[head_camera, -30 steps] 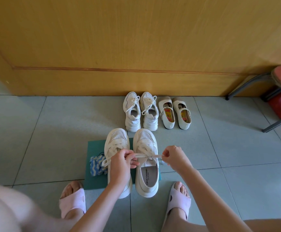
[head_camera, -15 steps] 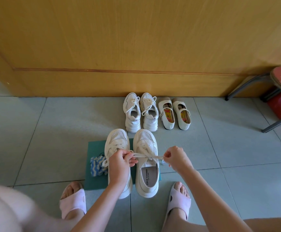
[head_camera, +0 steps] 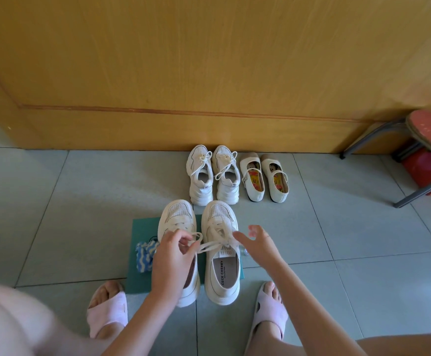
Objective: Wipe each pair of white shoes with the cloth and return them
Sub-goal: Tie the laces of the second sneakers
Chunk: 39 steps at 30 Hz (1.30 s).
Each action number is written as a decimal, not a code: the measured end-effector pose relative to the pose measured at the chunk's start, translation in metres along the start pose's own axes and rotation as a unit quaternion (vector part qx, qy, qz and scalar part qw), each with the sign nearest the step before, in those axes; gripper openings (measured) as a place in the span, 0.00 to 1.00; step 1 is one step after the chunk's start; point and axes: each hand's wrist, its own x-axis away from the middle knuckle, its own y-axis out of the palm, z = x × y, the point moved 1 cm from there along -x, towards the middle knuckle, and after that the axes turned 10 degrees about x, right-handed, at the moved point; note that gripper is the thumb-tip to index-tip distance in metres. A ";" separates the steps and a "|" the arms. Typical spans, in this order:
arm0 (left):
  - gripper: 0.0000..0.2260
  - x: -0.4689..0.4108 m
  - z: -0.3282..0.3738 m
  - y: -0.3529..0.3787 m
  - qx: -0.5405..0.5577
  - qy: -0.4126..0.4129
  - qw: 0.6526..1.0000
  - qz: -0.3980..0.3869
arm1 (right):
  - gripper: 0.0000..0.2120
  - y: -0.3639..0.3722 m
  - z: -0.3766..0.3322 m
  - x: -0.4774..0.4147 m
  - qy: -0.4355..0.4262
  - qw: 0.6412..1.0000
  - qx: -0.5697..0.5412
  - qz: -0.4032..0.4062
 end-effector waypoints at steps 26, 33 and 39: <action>0.49 0.002 -0.032 0.051 -0.160 -0.249 0.955 0.013 | 0.47 0.085 -0.020 0.012 0.121 0.988 0.049 0.084; 0.49 0.004 -0.031 0.045 -0.153 -0.255 0.955 0.015 | 0.37 0.082 -0.016 0.010 0.124 0.987 0.028 0.103; 0.46 0.007 -0.027 0.040 -0.122 -0.246 0.961 0.029 | 0.35 0.077 -0.012 0.017 0.112 0.985 0.006 0.133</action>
